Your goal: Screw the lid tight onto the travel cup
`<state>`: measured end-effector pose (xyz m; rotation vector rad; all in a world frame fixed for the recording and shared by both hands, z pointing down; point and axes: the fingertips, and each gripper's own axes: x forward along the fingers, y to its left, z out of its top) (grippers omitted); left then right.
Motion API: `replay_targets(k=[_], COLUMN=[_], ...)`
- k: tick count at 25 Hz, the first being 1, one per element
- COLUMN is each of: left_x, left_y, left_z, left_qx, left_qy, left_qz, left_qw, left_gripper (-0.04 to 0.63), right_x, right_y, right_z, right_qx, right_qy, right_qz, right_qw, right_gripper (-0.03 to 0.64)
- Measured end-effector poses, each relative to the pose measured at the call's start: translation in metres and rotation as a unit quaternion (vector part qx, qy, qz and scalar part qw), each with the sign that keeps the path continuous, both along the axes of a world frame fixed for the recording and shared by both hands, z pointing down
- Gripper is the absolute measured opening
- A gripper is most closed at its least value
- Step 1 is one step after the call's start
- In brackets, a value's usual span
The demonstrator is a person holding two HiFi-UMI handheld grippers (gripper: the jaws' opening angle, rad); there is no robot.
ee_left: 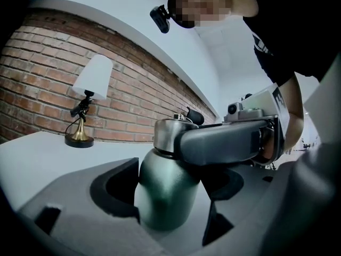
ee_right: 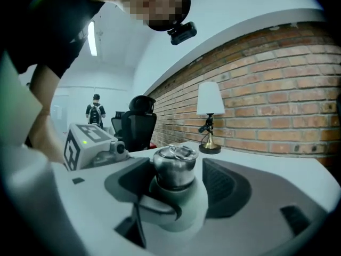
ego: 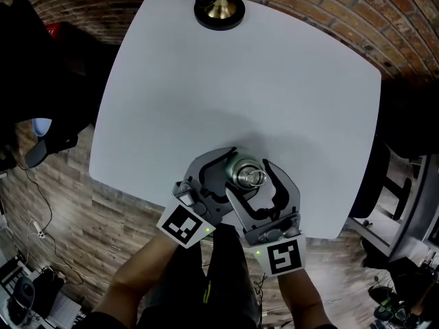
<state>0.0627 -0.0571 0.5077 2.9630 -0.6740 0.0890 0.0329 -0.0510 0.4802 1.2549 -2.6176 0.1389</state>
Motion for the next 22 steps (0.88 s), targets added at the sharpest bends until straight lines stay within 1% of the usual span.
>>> replay_targets(k=[3, 7, 9, 11, 13, 15, 17, 22], left_x=[0.0, -0.001, -0.001, -0.001, 0.0, 0.0, 0.0, 0.0], left_y=[0.0, 0.001, 0.001, 0.001, 0.001, 0.0, 0.0, 0.0], left_z=[0.0, 0.001, 0.0, 0.001, 0.001, 0.0, 0.0, 0.0], left_qx=[0.0, 0.001, 0.0, -0.003, -0.003, -0.001, -0.001, -0.001], left_qy=[0.0, -0.002, -0.001, -0.002, -0.002, -0.003, -0.003, -0.003], left_qz=[0.001, 0.004, 0.004, 0.004, 0.005, 0.007, 0.008, 0.009], left_qw=[1.0, 1.0, 1.0, 1.0, 1.0, 1.0, 1.0, 1.0], left_gripper=[0.342, 0.344, 0.342, 0.343, 0.344, 0.344, 0.343, 0.342], right_x=[0.002, 0.008, 0.004, -0.002, -0.008, -0.014, -0.015, -0.01], right_y=[0.009, 0.009, 0.007, 0.007, 0.007, 0.008, 0.006, 0.0], right_z=[0.002, -0.002, -0.007, -0.009, -0.008, -0.006, -0.004, -0.004], right_qx=[-0.012, -0.033, -0.03, -0.025, -0.02, -0.015, -0.015, -0.02], right_qy=[0.008, -0.013, -0.01, 0.004, 0.018, 0.032, 0.038, 0.03], right_qz=[-0.07, -0.146, -0.19, -0.232, -0.263, -0.282, -0.289, -0.275], right_qw=[0.997, 0.989, 0.981, 0.972, 0.965, 0.959, 0.956, 0.961], right_gripper=[0.293, 0.293, 0.293, 0.293, 0.293, 0.293, 0.293, 0.291])
